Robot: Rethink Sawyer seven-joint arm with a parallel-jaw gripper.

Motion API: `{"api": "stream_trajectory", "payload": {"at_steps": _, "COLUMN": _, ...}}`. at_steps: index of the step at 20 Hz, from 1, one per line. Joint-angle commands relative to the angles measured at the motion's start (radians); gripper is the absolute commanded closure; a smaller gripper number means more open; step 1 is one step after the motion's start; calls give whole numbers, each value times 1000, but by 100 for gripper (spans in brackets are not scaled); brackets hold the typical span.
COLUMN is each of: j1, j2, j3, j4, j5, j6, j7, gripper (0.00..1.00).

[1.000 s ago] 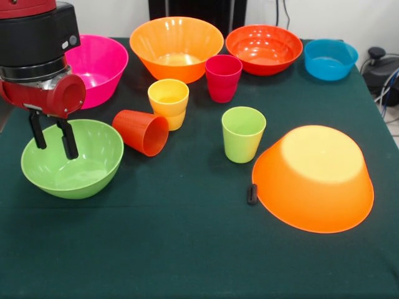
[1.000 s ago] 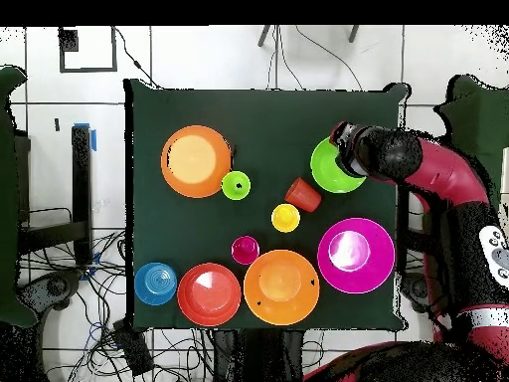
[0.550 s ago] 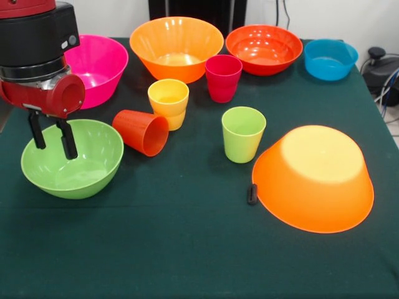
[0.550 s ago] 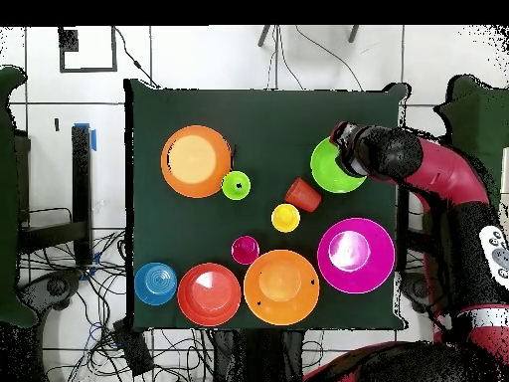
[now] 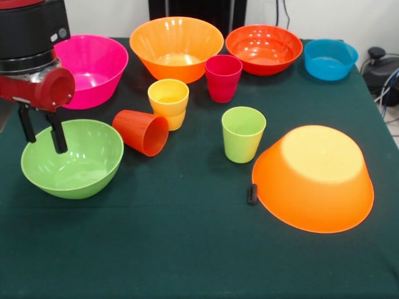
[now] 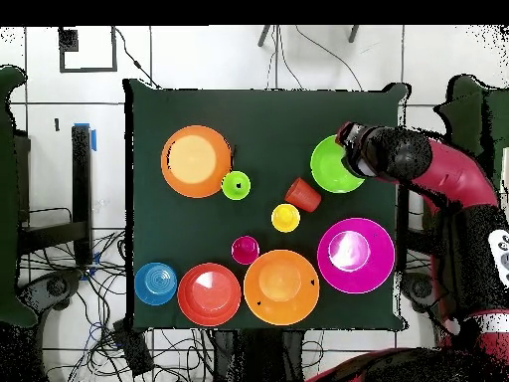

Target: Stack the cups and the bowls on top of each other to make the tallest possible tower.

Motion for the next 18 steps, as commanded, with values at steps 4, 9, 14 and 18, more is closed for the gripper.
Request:
{"api": "stream_trajectory", "payload": {"at_steps": 4, "j1": -10, "j2": -10, "j3": -1, "j4": -25, "j5": -44, "j6": 123, "j7": -147, "gripper": 0}}
{"api": "stream_trajectory", "payload": {"at_steps": 9, "j1": -11, "j2": -3, "j3": 0, "j4": -28, "j5": -53, "j6": 120, "j7": -151, "gripper": 0}}
{"api": "stream_trajectory", "payload": {"at_steps": 14, "j1": -16, "j2": 22, "j3": 6, "j4": -49, "j5": -65, "j6": 109, "j7": -167, "gripper": 0}}
{"api": "stream_trajectory", "payload": {"at_steps": 18, "j1": -19, "j2": 53, "j3": 17, "j4": -72, "j5": -69, "j6": 105, "j7": -184, "gripper": 0}}
